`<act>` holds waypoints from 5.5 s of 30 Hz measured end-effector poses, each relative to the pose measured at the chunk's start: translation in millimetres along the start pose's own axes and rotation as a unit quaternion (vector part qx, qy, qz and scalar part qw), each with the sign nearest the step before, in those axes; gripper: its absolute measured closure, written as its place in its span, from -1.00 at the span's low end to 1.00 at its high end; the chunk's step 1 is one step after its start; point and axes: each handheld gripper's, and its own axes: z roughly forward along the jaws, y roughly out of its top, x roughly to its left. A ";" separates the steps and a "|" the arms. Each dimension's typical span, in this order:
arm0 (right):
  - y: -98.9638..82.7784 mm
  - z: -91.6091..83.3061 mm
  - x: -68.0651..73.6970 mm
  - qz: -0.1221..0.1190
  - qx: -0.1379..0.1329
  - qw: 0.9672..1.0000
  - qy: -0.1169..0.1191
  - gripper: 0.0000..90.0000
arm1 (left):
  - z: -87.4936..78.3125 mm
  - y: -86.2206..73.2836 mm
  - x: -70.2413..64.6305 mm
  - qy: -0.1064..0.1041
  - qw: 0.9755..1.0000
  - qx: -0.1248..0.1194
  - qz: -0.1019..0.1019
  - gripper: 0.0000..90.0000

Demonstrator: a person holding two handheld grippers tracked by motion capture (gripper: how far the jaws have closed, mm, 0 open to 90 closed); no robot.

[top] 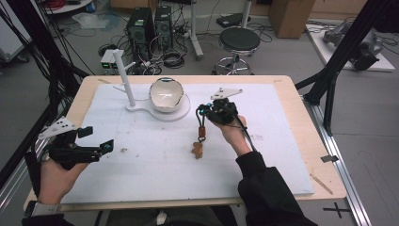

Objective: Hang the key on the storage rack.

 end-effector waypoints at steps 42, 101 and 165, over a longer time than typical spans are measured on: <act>123.3 79.9 68.4 -0.043 -0.045 0.996 0.069 0.89 | -5.7 -11.1 5.1 0.001 1.000 -0.030 -0.003 -0.96; 160.6 163.2 71.4 0.057 0.014 0.988 0.140 -0.76 | -13.9 -20.7 1.3 0.022 0.999 -0.026 -0.025 -0.96; -69.8 -215.4 -81.4 0.143 -0.068 0.987 -0.023 -0.76 | 56.5 50.4 14.1 -0.013 1.000 -0.021 0.015 -0.96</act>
